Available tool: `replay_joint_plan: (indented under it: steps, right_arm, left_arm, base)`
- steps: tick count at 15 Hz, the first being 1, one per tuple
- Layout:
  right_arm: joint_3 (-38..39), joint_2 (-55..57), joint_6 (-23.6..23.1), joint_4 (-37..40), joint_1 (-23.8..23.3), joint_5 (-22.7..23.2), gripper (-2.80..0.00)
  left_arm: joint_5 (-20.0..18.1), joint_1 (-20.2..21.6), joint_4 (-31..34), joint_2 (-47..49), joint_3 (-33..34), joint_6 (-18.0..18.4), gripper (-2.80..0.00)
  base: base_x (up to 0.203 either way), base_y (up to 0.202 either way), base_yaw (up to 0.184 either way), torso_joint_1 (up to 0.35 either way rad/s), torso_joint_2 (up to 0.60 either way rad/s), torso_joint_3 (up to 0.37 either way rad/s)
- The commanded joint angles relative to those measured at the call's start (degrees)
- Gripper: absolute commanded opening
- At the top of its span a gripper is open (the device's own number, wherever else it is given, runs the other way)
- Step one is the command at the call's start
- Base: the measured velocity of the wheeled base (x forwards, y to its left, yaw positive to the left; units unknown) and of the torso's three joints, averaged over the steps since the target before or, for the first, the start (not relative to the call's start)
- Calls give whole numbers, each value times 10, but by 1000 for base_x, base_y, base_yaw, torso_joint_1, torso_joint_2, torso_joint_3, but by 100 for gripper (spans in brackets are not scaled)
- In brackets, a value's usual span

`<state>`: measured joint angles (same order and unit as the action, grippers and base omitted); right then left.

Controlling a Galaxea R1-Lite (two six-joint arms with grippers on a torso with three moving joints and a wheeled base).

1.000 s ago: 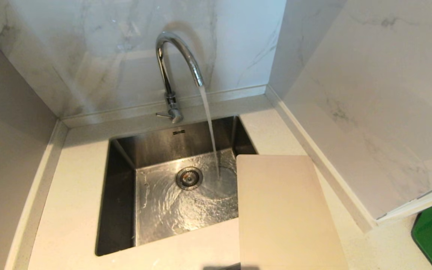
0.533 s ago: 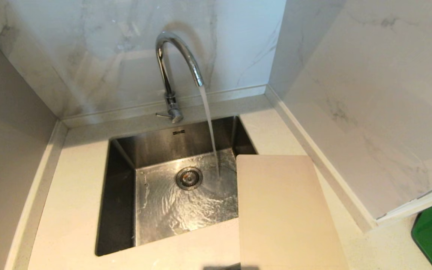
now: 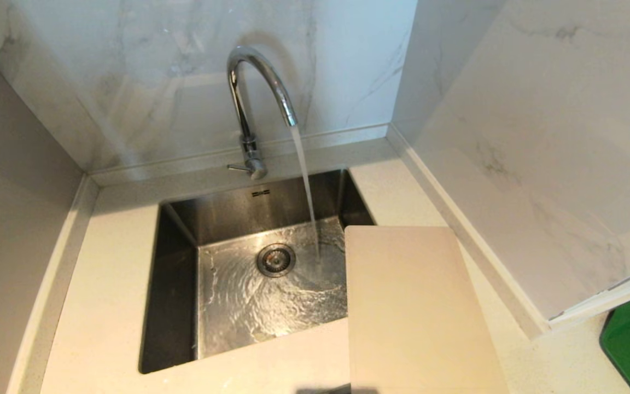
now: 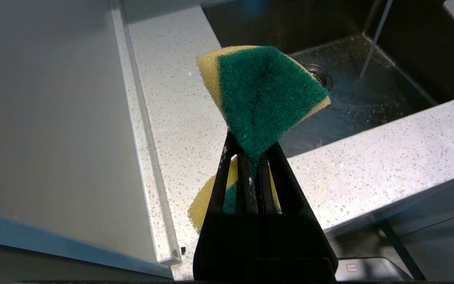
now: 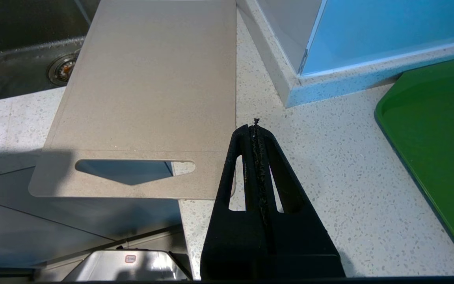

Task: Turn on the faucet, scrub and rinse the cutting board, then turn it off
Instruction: Pick up the cutting board

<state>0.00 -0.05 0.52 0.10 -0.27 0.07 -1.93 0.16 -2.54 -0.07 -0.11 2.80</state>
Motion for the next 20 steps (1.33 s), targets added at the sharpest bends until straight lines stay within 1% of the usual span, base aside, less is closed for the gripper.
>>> replay_joint_plan:
  steps: [1,4,8,11,20]
  right_arm:
    - [0,0,0,0,0,0,-280]
    - [0,0,0,0,0,0,-280]
    - [0,0,0,0,0,0,-280]
    - [0,0,0,0,0,0,-280]
    - [0,0,0,0,0,0,-280]
  left_arm:
    - [-1,0,0,-1,1,-1,-280]
    - [4,0,17,-1,1,-3,-280]
    - [10,0,18,-1,1,-12,-280]
    - [18,0,21,-1,1,-28,-280]
    - [18,0,21,-1,1,-32,-280]
  base:
    - [0,0,0,0,0,0]
    - [0,0,0,0,0,0]
    - [0,0,0,0,0,0]
    - [0,0,0,0,0,0]
    - [0,0,0,0,0,0]
